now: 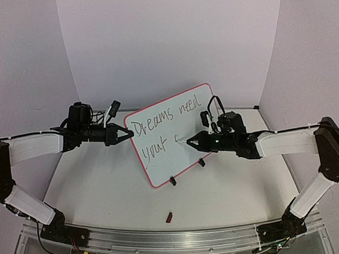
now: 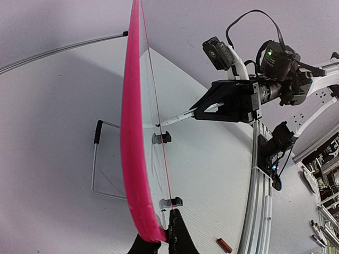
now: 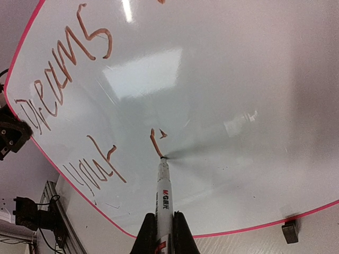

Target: Write a sentence on the whiteboard

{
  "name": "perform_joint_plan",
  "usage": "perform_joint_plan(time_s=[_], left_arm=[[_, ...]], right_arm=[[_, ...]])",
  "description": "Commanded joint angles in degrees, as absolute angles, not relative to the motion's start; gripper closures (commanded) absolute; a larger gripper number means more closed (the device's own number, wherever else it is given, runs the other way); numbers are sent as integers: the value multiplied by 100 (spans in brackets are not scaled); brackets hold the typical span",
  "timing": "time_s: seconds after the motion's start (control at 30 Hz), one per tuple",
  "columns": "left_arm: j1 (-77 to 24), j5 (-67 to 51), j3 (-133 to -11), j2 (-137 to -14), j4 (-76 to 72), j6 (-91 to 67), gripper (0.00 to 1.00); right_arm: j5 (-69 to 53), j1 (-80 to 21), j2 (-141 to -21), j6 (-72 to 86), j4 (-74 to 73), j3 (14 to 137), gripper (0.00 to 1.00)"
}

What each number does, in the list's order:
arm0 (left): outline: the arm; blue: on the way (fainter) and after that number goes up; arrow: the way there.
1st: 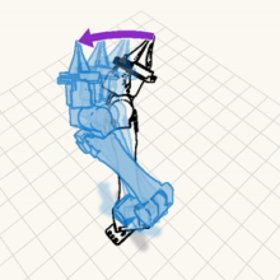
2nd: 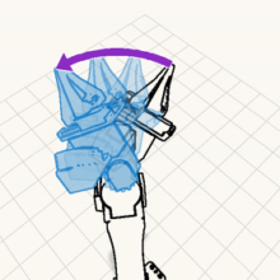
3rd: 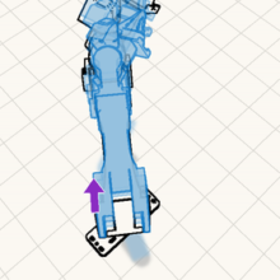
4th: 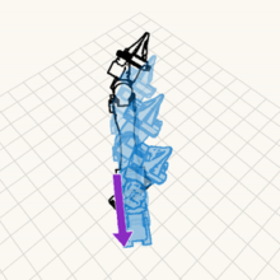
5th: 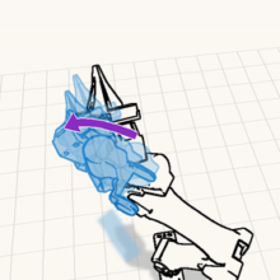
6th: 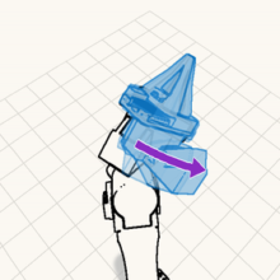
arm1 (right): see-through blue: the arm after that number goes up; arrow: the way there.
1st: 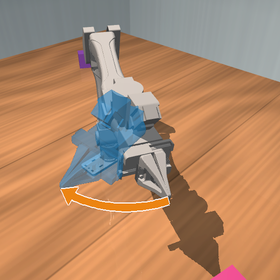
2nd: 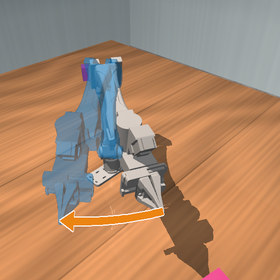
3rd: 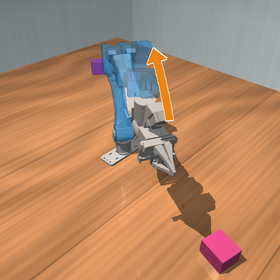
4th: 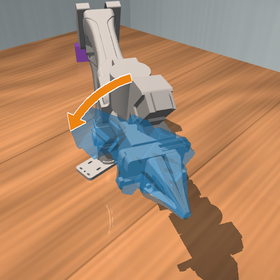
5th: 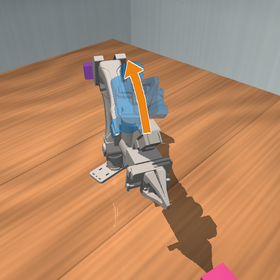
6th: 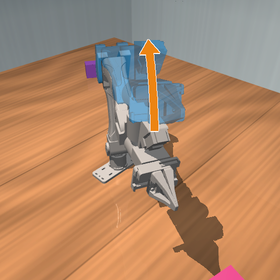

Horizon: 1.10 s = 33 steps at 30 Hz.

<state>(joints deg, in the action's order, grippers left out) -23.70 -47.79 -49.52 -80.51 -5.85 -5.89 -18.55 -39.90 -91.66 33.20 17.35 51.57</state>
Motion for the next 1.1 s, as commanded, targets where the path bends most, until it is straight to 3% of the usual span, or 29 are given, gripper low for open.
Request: perform_joint_plan(time_s=[0.0,0.37,1.07], left_arm=[[-2505,-4534,-4999,-8088,-158,167,100],[-2505,-4533,-4987,-8070,-158,167,100],[-2514,-4529,-4989,-8060,-145,178,100]], right_arm=[[-1278,-3973,-8885,3227,1587,5150,100],[-1250,-3976,-8474,3087,1521,5297,100],[-1380,-3877,-9134,2956,1624,5850,100]])
